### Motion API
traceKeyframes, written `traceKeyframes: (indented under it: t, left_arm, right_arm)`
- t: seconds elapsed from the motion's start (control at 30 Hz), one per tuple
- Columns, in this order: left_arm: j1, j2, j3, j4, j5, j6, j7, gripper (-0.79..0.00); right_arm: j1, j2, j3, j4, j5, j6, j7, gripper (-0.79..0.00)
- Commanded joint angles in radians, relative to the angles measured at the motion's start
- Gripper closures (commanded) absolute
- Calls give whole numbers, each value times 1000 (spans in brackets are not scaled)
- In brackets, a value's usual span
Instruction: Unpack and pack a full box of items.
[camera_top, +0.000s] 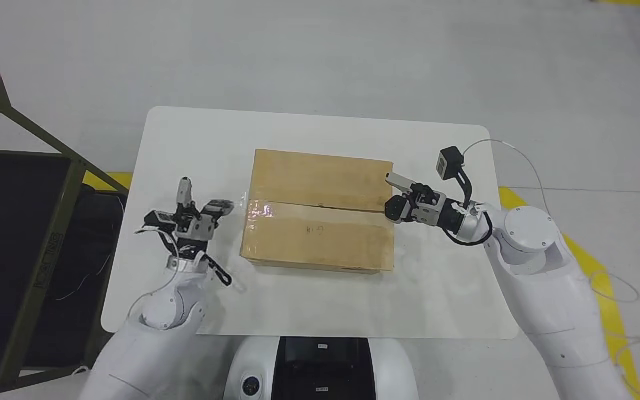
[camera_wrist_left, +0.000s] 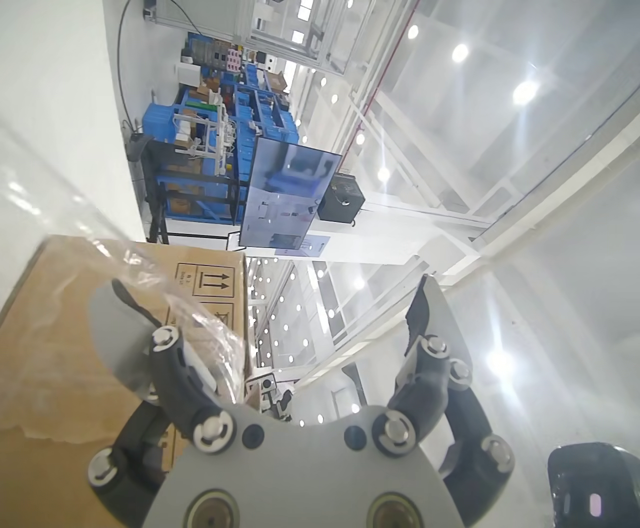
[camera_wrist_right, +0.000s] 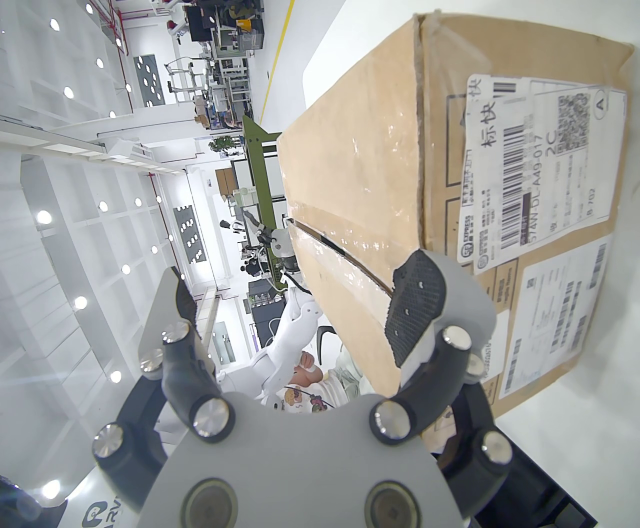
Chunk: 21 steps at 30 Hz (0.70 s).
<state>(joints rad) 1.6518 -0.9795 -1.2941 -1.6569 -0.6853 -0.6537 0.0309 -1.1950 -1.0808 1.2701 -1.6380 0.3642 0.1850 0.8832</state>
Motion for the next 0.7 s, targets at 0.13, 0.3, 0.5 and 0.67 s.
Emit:
traceKeyframes:
  t: [0.13,0.3,0.5,0.67]
  left_arm:
    - [-12,-15,1,9,14,39,13,-785]
    - [-10,-23,-11,9,9,39,0,-785]
    - [-40,-36,-13,18,-1,66,-9,-785]
    - [-70,-49,-11,24,-9,61,-23,-785]
  right_arm:
    - [0,0,0,0,0,0,0,-785]
    - [0,0,0,0,0,0,0,-785]
    - [0,0,0,0,0,0,0,-785]
    - [0,0,0,0,0,0,0,-785]
